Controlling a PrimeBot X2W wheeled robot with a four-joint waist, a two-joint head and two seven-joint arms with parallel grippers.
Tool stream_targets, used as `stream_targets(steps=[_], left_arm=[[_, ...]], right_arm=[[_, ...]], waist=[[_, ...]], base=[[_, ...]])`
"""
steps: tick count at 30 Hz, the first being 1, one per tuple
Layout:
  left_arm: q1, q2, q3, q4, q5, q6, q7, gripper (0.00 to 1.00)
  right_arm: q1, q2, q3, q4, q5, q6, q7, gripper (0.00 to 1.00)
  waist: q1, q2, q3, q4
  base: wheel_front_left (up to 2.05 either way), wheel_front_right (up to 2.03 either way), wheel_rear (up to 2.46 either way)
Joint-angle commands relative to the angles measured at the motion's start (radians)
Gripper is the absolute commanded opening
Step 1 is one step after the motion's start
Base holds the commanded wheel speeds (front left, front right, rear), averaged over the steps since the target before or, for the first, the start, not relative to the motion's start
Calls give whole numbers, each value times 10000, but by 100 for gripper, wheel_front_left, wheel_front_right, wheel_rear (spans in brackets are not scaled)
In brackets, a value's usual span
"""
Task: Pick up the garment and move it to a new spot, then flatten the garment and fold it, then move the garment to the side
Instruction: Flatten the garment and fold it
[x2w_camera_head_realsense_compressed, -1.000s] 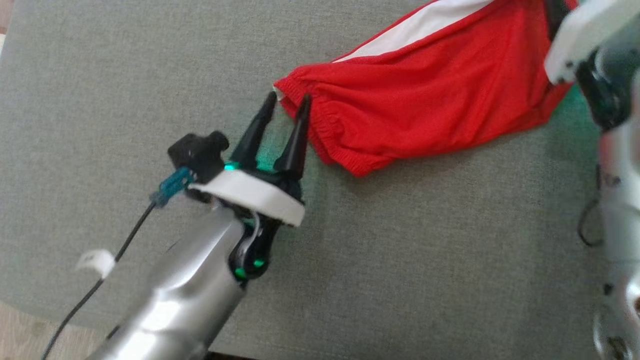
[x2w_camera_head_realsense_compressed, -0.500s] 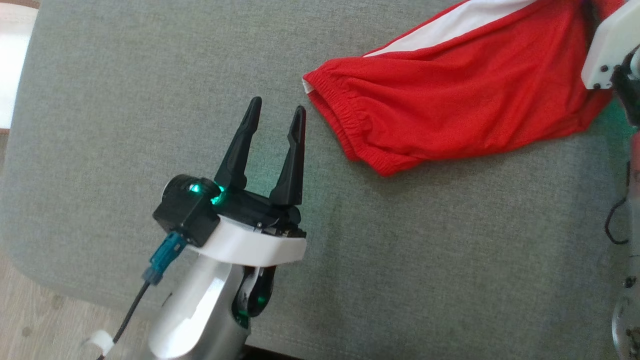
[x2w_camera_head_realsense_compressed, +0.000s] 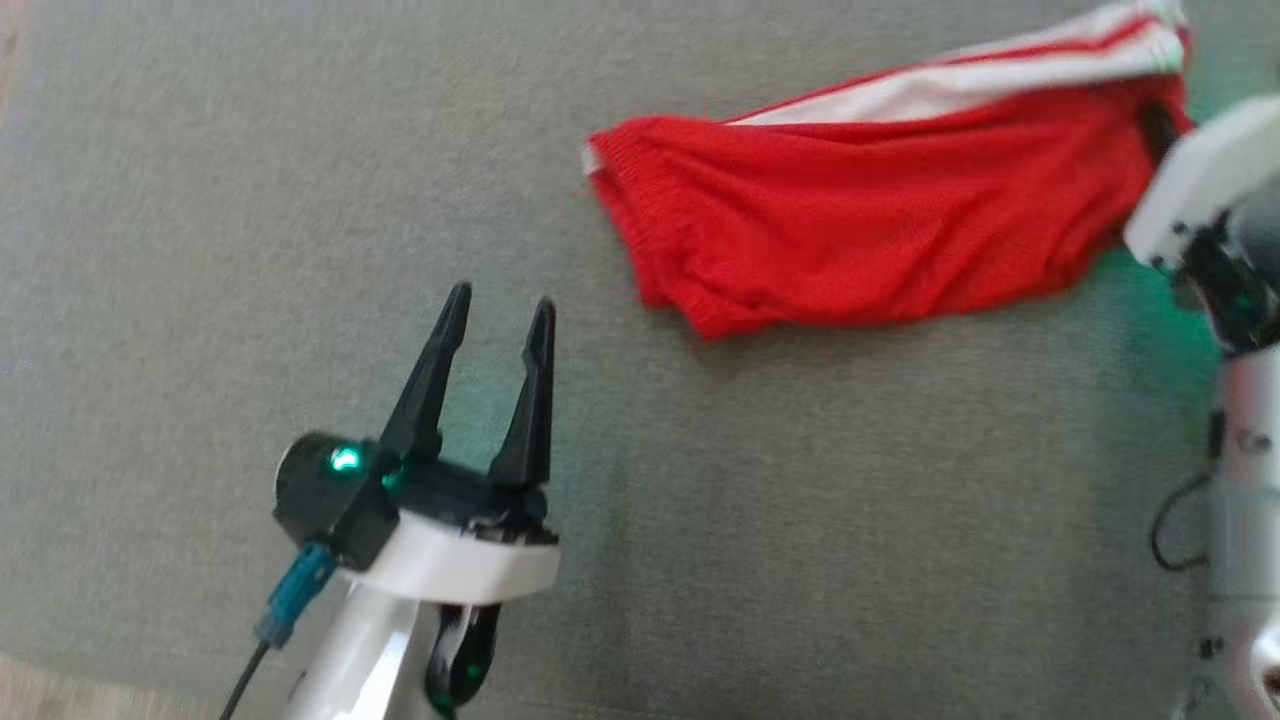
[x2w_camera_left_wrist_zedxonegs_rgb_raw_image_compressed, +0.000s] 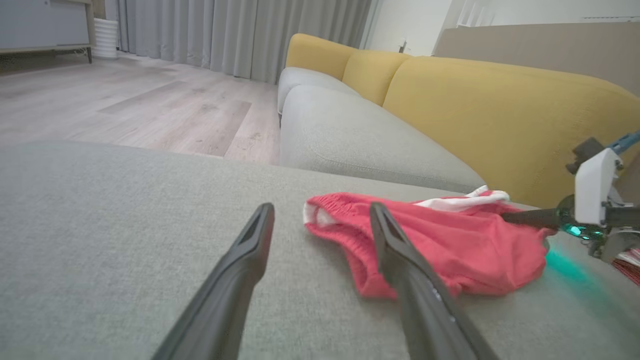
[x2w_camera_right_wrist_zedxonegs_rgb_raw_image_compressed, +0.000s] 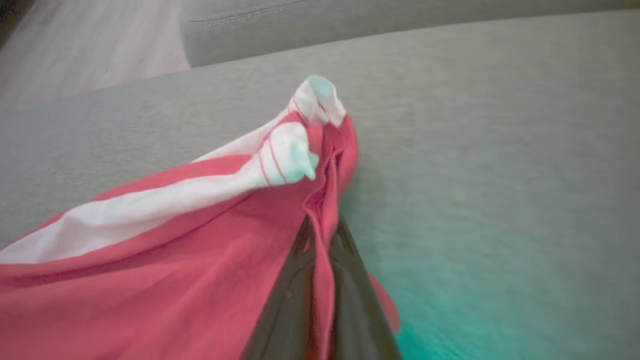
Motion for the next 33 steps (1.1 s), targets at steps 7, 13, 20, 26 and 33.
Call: stream_targets(steps=[7,13,20,26,33], left_arm=[[798,71,695,-298,273,-206,-51,100],[1149,29,790,-281,372,-261,-51,100],[1153,-6,599,-151,386,-289,-51,100],[1101,-16,306,91,211,-297,-51,100],[1343,-18,262,232,140,-298,-51,100]], right_arm=[[372,-13,-1297,-1333,259,75,143,0],[517,573,-575,-2754,604,75,842,0],[863,976,1931,-3368,1653,75,1297,0],[1159,983,3416,-2085,2214,75,236,0],[817,985,4117,-769,3162,75,-1015,0]], waist=[[-1,0,-859,-565],[-1,0,-996,-418],[-1,0,-947,-40],[-1,0,-1086,457],[-1,0,-1298,574]], base=[[0,0,0],[0,0,0],[0,0,0],[0,0,0],[0,0,0]])
